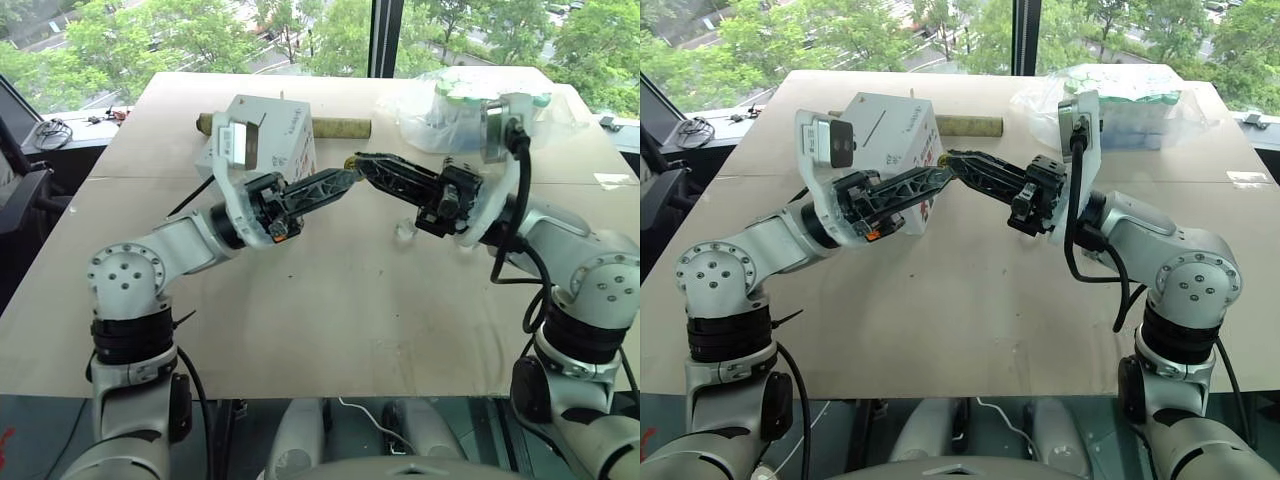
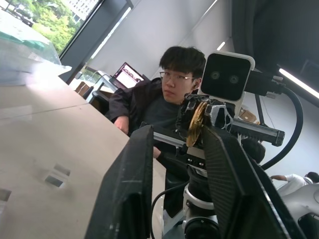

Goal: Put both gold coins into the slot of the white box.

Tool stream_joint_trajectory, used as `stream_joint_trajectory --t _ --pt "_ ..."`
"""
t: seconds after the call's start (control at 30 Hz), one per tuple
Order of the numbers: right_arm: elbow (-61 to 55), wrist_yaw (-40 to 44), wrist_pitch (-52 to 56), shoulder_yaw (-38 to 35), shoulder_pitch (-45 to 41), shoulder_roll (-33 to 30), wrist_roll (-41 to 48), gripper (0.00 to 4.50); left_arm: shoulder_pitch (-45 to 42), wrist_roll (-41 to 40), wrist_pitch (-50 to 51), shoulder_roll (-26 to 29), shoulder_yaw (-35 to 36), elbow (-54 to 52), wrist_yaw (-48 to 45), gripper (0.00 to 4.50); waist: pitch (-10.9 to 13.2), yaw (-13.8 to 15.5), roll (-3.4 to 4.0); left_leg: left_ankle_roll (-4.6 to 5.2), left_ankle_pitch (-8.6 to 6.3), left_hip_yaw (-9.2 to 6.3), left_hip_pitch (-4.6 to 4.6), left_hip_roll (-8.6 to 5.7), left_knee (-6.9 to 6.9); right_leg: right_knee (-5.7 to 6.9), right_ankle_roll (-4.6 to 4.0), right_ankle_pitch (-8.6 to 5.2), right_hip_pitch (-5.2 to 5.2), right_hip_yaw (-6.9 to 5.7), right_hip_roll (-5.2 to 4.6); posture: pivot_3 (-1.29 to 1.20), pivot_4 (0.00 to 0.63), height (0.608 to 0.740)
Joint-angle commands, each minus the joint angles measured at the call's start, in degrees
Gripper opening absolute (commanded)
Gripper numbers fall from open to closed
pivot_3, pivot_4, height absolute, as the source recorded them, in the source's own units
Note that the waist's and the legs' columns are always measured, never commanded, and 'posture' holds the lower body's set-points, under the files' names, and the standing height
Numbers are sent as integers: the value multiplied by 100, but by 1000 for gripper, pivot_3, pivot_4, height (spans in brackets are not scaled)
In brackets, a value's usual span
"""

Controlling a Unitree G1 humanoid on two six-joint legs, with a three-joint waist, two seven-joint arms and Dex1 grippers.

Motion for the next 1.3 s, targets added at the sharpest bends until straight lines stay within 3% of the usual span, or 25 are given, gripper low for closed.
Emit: stream_joint_trajectory --t 0.03,0.2,0.33,0.37,0.47,0.6,0.67,0.8,0.93,1.1,1.3 --pt "-158 -20 -171 185 10 -100 298 0 -142 -278 -59 38 45 -109 -12 49 0 1 0 0 0 0 0 0 0 0 0 0 0 0 0 0 150 740" --pt "-180 6 -374 332 54 -264 417 0 -76 -340 -92 121 81 -155 11 49 0 0 0 0 0 1 0 0 0 0 0 0 0 1 1 0 150 740" --pt "-306 482 -699 436 140 -515 37 0 44 -57 -259 249 243 -248 -41 49 0 0 0 0 0 1 0 0 0 -1 0 0 0 1 1 0 150 740" --pt "-325 584 -742 437 176 -604 30 617 71 12 -325 284 305 -262 -30 0 0 2 0 0 0 1 0 0 -1 -2 0 0 0 2 1 0 150 740" --pt "-444 965 -816 376 296 -1188 -288 1836 136 580 -718 404 477 -411 37 0 1 10 1 0 0 1 -1 0 -1 -2 0 0 -1 2 1 0 150 740" --pt "-864 1716 -1153 538 419 -2598 -1571 3768 116 1576 -1289 648 681 -759 429 0 3 39 -1 0 0 3 -3 -2 0 -7 0 0 0 0 1 0 150 740" --pt "-943 1962 -1365 462 519 -3097 -2001 4417 35 2291 -1590 731 709 -999 982 0 3 63 -3 1 -1 1 -5 -2 1 -11 1 -1 0 -1 0 0 150 740" --pt "-984 2284 -1772 153 774 -3391 -2199 4417 -226 3785 -1496 959 287 -1192 2280 0 2 62 -6 0 -1 1 1 -1 -3 -11 1 -1 3 5 3 0 150 740" --pt "-1022 2442 -1951 -41 1032 -3532 -2371 4417 -1002 4794 -329 1129 -361 -812 3378 0 5 95 -9 0 -1 -1 -2 -1 -2 -12 2 0 5 1 3 0 150 740" --pt "-1131 2494 -1904 -228 1231 -3701 -2314 4417 -1780 4727 864 981 -313 169 3114 0 5 144 -10 -15 8 0 -3 -3 1 -10 2 -1 3 -2 4 0 150 740" --pt "-1302 2354 -1877 -314 1382 -3708 -2240 4417 -2213 4887 1314 1093 -426 1044 2223 0 6 142 -11 -29 16 0 -3 -1 -6 -9 2 -1 -2 -2 1 0 150 740"
